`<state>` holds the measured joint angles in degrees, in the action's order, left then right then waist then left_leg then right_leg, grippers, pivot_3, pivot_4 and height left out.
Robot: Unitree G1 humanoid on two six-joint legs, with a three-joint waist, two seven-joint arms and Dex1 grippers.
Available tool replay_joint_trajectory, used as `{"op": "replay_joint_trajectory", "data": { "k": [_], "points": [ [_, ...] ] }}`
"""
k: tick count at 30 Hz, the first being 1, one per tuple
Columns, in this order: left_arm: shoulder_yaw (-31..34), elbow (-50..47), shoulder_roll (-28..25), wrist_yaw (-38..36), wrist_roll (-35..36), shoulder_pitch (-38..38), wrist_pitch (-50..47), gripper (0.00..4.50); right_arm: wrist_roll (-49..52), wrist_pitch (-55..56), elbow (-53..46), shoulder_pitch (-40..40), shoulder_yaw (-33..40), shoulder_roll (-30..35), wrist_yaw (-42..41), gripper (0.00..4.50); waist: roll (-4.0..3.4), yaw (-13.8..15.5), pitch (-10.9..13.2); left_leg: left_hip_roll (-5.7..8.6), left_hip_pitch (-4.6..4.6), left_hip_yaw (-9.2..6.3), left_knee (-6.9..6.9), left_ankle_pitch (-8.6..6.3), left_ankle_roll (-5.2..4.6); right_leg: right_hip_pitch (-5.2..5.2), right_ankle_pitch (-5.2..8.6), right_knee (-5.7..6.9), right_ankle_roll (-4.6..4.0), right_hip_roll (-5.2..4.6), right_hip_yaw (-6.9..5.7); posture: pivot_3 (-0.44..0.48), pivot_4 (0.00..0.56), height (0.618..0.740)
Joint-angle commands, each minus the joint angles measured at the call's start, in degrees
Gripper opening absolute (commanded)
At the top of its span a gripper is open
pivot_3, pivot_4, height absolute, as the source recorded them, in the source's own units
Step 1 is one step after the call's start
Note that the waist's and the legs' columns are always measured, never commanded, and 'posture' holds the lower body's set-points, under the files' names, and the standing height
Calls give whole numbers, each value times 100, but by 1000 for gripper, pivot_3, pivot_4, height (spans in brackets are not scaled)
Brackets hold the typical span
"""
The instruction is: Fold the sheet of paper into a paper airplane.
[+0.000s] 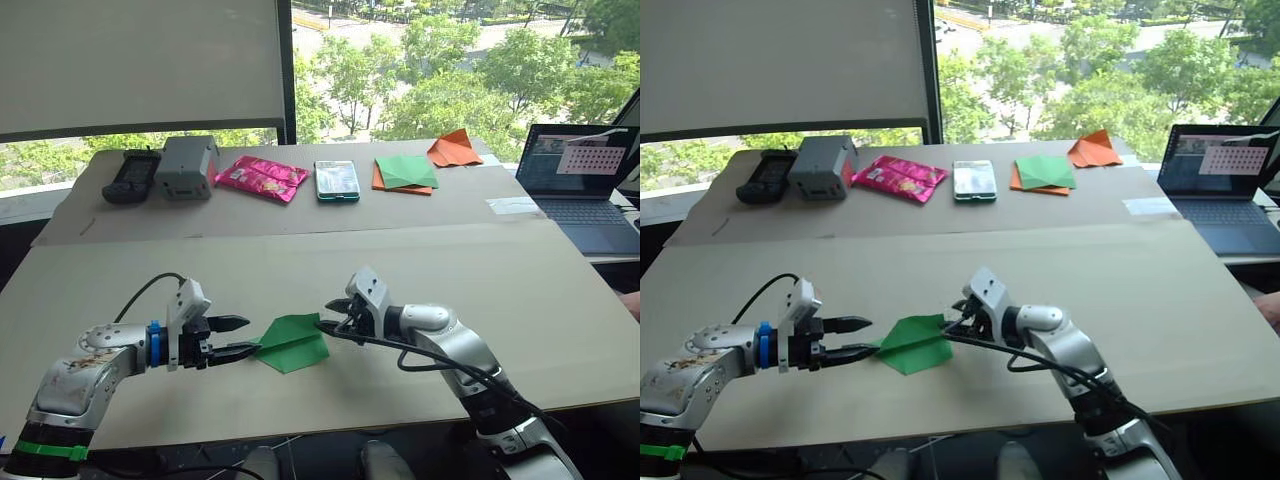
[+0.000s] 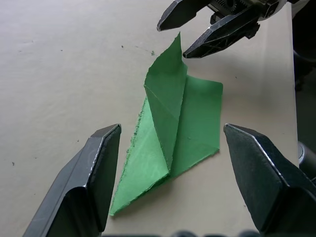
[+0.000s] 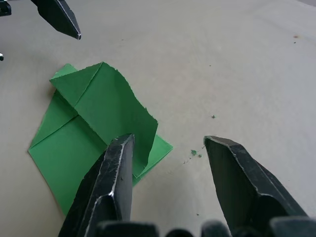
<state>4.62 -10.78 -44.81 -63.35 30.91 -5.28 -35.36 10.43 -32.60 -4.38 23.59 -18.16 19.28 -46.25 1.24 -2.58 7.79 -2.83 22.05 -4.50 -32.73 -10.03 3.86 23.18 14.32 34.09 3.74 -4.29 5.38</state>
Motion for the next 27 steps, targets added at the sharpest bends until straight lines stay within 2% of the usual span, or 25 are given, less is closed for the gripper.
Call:
{"op": "replay_joint_trajectory", "data": {
  "k": [1, 4, 15, 19, 23, 27],
  "points": [
    [67, -238, 5, 53, 85, 48, 33, 3512, 100, 181, -55, 112, -28, -84, -120, 1121, -1, -1, 0, 0, 0, 0, 0, 0, 0, 0, 0, 0, 0, 1, 1, 0, 150, 732],
    [84, -263, -2, 71, 106, 58, 15, 3512, 91, 185, -67, 93, -61, -102, -171, 63, 0, 11, 0, 0, 0, 0, 0, 0, 0, -1, 0, 0, 0, 1, 1, 0, 150, 732],
    [110, -80, 57, 180, 205, -167, -41, 3512, 174, 441, -643, 60, 32, -20, -315, 8, -1, 12, 0, 0, 0, 0, -1, 0, 0, -3, 0, 1, 0, 1, 0, 0, 150, 732],
    [342, 48, 218, 291, 526, -467, -275, 3512, -877, 2173, -1156, 291, -27, 437, 65, 8, -1, 25, 1, 2, 3, 0, -2, 0, 0, -4, 0, -1, 1, 0, 0, 0, 150, 732],
    [445, 49, 253, 341, 725, -583, -455, 3512, -2190, 3844, -1105, 290, -298, 1002, 585, 8, 4, 19, -2, 2, -3, 0, -3, 0, 1, -5, 0, -4, 1, -1, -3, 0, 150, 732],
    [449, 45, 226, 320, 782, -570, -535, 3512, -4090, 5358, -952, 95, -705, 1380, 1732, 8, 4, 2, -3, 2, -8, 1, -2, 0, 0, -6, 0, -1, 1, 0, -1, 0, 150, 732]
  ]
}}
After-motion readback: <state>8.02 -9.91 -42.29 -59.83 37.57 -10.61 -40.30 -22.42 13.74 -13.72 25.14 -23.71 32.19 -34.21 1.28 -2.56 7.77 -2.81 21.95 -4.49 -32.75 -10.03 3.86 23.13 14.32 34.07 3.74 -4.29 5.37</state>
